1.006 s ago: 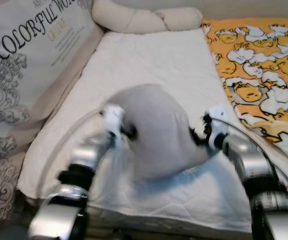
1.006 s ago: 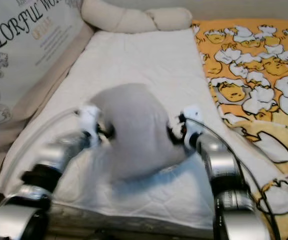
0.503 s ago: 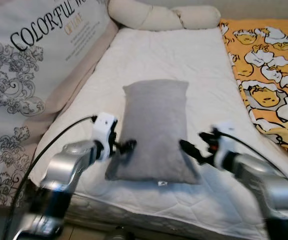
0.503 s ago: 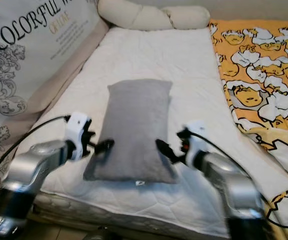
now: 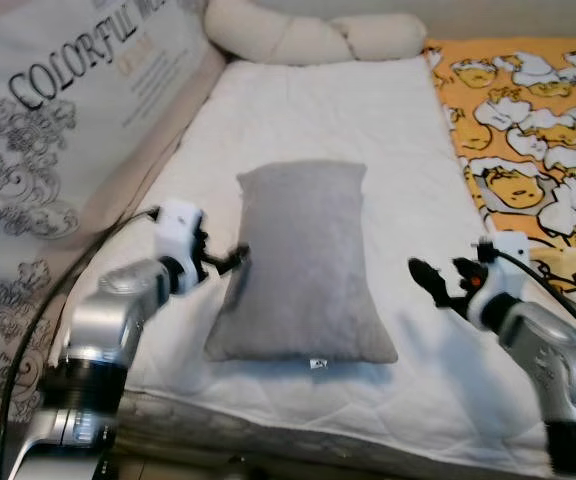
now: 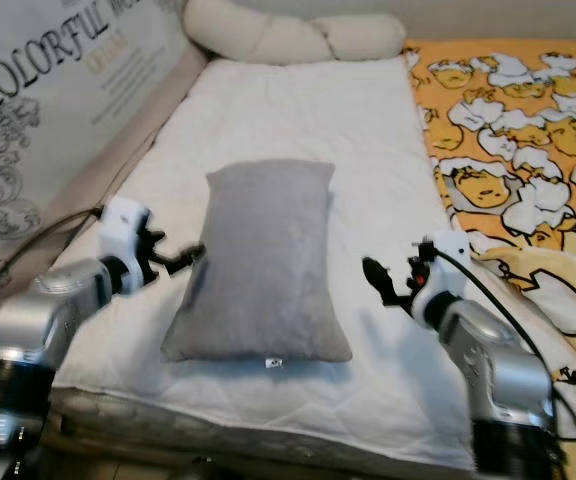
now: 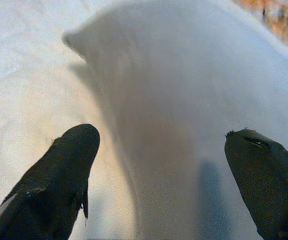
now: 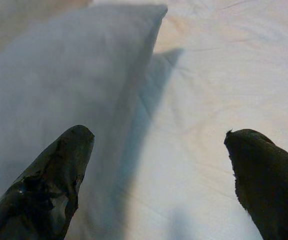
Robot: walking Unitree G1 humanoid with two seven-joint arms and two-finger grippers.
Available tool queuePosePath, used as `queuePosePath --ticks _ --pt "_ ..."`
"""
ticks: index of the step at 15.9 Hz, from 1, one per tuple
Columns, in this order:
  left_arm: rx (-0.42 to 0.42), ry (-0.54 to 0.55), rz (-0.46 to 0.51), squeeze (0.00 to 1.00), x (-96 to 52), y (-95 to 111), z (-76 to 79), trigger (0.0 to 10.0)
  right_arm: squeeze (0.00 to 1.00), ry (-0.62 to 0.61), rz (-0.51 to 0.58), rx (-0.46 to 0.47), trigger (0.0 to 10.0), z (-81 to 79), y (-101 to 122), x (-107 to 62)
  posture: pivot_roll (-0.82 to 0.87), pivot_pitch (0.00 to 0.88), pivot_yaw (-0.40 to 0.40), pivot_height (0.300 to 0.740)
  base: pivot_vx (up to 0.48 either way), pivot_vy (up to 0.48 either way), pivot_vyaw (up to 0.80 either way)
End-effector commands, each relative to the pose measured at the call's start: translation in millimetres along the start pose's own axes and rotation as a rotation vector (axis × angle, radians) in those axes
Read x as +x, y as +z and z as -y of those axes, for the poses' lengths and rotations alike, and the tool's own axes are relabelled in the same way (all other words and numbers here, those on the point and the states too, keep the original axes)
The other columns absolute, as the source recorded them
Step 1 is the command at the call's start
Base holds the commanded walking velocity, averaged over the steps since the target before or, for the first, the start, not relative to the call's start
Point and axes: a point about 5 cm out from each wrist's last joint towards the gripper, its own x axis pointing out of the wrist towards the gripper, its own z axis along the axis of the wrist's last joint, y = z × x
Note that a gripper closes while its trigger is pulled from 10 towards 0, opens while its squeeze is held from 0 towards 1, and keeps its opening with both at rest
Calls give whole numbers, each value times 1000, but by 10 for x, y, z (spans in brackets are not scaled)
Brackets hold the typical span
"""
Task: Clean up the room
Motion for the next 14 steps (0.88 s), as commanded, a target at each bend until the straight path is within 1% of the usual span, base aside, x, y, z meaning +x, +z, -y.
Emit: queuePosePath --ticks 1,2,3,4,5,6,7,8,9,10,11,12,13,14 --pt "-117 5 44 1000 67 -37 -90 10000 75 88 58 193 10000 -43 -17 138 -34 0 106 740 0 0 0" --pt "-175 4 51 1000 103 -54 -116 10000 1000 138 58 255 10000 -83 -43 203 -37 0 109 740 0 0 0" --pt "-276 -4 60 1000 173 -92 -138 10000 1000 224 40 336 10000 -157 -104 310 -36 0 108 740 0 0 0" --pt "-350 -16 60 1000 222 -128 -126 10000 1000 263 17 393 10000 -200 -154 382 -32 0 106 740 0 0 0" --pt "-403 -39 73 1000 275 -177 -91 10000 1000 287 3 443 10000 -245 -203 464 -28 0 104 740 0 0 0" --pt "-479 -60 64 1000 314 -260 -50 10000 1000 336 -22 478 10000 -316 -249 519 -26 0 104 740 0 0 0" --pt "-547 -21 43 1000 334 -379 -47 10000 1000 335 -65 489 10000 -361 -329 570 -27 0 102 740 0 0 0" --pt "-577 15 37 1000 340 -449 -57 10000 914 332 -87 497 10000 -382 -380 598 -32 0 102 740 0 0 0" --pt "-639 34 28 0 355 -547 -31 10000 0 323 -114 509 10000 -393 -452 625 -44 0 94 740 0 0 0" --pt "-639 34 28 0 355 -547 -31 10000 0 323 -114 509 10000 -393 -452 625 -44 0 94 740 0 0 0" --pt "-692 -45 34 0 425 -643 163 10000 0 319 -143 548 10000 -404 -556 642 -50 0 87 740 0 0 0" --pt "-700 -110 38 0 463 -645 276 10000 0 327 -150 561 10000 -414 -590 639 -50 0 87 740 0 0 0" --pt "-722 -150 37 0 495 -648 358 10000 0 336 -163 556 10000 -426 -632 639 -54 0 84 740 0 0 0" --pt "-732 -170 30 0 513 -656 411 10000 0 334 -173 549 7216 -433 -663 639 -59 0 83 740 0 0 0"
